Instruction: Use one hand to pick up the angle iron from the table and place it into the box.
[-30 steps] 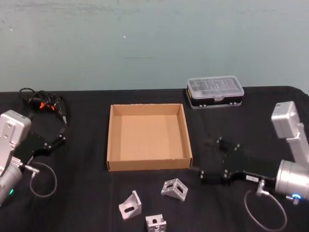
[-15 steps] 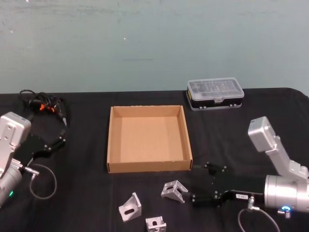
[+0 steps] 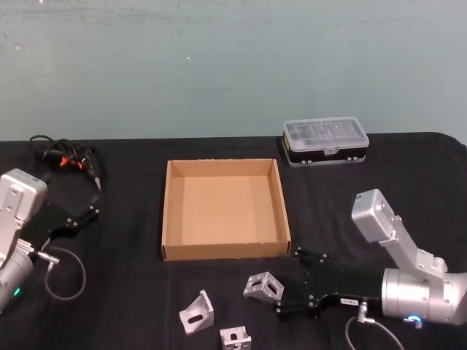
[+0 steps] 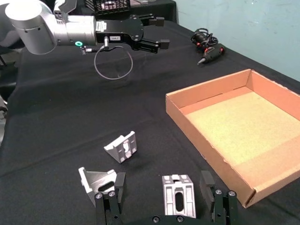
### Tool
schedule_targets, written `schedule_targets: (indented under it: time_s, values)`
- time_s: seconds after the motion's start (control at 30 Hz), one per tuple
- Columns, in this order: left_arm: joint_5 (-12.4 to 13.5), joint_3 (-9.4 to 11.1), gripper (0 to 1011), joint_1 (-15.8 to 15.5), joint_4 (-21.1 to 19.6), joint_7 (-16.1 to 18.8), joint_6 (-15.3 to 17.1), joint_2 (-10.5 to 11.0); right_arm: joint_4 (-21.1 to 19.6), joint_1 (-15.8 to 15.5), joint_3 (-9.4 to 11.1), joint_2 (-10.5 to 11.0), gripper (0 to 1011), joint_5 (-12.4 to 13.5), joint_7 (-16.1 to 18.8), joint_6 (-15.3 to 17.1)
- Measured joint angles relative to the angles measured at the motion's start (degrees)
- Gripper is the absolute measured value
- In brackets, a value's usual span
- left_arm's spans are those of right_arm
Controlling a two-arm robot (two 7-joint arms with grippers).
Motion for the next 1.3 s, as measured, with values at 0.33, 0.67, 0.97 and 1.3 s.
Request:
schedule_targets:
  time_s: [0.33,0.67,0.97,1.3]
  values:
    - [0.0,0.0,1000,0.0,0.0,0.0,0.0,0.0,2.0,1.1,-0.5,-2.0,1004,-1.6,-0.9,1.0]
    - [0.0,0.0,1000,0.0,0.0,0.0,0.0,0.0,3.8,3.5,-1.7,-3.3,1004,-2.4,-0.7,4.9]
    - [0.0,0.0,1000,0.0,0.0,0.0,0.0,0.0,5.5,6.3,-3.8,-3.9,1004,-4.0,0.9,6.7]
    - [0.0,0.0,1000,0.0,0.0,0.0,0.0,0.0,6.9,7.8,-5.1,-4.6,1004,-5.0,1.5,7.7]
